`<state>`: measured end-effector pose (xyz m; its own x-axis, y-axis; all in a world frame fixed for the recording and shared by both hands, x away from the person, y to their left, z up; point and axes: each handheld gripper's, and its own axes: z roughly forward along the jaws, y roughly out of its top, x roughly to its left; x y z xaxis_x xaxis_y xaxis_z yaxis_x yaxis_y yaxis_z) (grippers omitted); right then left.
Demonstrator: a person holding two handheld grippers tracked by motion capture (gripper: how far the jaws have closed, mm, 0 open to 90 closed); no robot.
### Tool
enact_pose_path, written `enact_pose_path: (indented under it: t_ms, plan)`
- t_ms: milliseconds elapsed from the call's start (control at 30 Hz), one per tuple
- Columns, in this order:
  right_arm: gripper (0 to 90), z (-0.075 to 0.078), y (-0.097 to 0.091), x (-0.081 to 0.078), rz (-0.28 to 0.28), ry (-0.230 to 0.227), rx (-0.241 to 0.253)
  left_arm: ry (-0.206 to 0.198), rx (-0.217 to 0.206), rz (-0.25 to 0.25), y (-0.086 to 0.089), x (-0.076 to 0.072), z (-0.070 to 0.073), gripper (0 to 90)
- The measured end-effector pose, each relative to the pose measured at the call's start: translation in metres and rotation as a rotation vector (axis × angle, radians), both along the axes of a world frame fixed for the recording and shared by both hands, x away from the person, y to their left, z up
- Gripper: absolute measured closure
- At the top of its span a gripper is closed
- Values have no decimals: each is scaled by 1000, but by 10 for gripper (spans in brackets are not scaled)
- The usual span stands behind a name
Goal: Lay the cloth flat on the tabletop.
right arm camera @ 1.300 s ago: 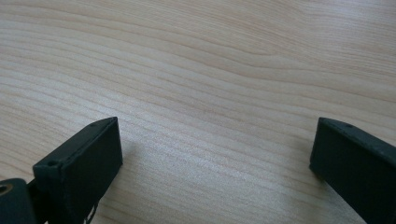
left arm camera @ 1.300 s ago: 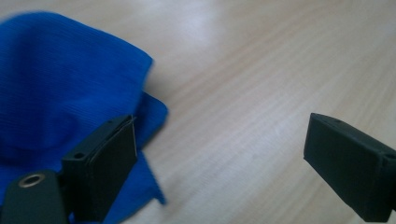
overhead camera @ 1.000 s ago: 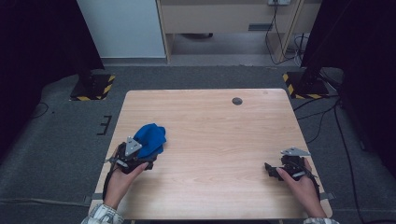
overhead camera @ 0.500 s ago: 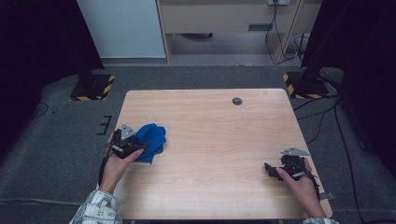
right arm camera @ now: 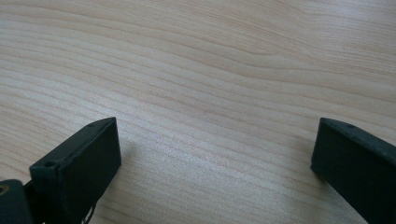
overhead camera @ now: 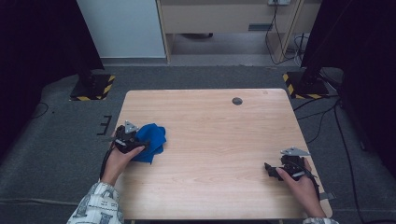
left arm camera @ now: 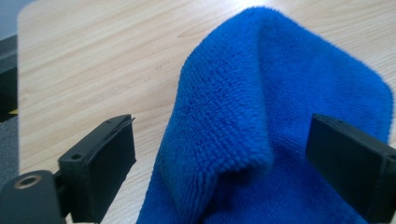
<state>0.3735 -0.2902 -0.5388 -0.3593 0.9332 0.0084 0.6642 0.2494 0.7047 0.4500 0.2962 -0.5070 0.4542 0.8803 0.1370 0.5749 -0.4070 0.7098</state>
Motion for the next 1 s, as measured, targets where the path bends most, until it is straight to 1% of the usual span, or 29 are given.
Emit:
enact_pose_path:
  t_ms: [33, 67, 100, 167, 200, 267, 333, 367, 400, 433, 467, 500, 533, 567, 633, 700, 767, 800, 867, 1000]
  plan:
    - [16, 0, 0, 0, 0, 0, 0, 29, -6, -8, -1, 2, -3, 226]
    - [15, 0, 0, 0, 0, 0, 1, 41, -4, -6, -2, 3, -5, 311]
    - [15, 0, 0, 0, 1, 0, 1, 51, 6, -4, -2, 4, -6, 322]
    - [15, 0, 0, 0, 1, 1, 2, 61, 9, 0, -3, 5, -10, 384]
    - [15, 0, 0, 0, 1, 2, 2, 64, 13, 5, -3, 6, -12, 392]
    - [15, 0, 0, 0, 1, 2, 2, 62, -2, 15, -4, 7, -14, 391]
    - [14, 0, 0, 0, 1, 1, 1, 66, -8, 18, -3, 8, -15, 392]
    - [15, 0, 0, 0, 1, 2, 2, 70, -20, 24, -3, 8, -15, 400]
    - [15, 0, 0, 0, 1, 2, 2, 70, -20, 24, -3, 8, -15, 428]
    - [14, 0, 0, 0, 1, 1, 1, 69, -23, 24, -3, 7, -15, 428]
    - [15, 0, 0, 0, 1, 2, 2, 61, -29, 22, -2, 6, -15, 512]
    - [14, 0, 0, 0, 1, 1, 2, 59, -32, 19, -2, 5, -15, 554]
    - [14, 0, 0, 0, 1, 0, 1, 45, -19, 14, -2, 3, -15, 628]
    - [14, 0, 0, 0, 1, 1, 2, 39, -14, 12, -3, 3, -15, 680]
    - [14, 0, 0, 0, 1, 2, 2, 36, -11, 7, -3, 1, -14, 739]
    - [14, 0, 0, 0, 1, 1, 1, 39, -22, 13, -2, 0, -13, 769]
    - [14, 0, 0, 0, 1, 2, 2, 34, -38, 12, -2, -2, -11, 778]
    - [14, 0, 0, 0, 1, 2, 2, 34, -38, 12, -2, -2, -11, 779]
    - [14, 0, 0, 0, 1, 2, 2, 27, -42, 3, -3, -4, -10, 779]
    - [13, 0, 0, 0, 1, 2, 1, 16, -63, -15, -7, -7, -4, 781]
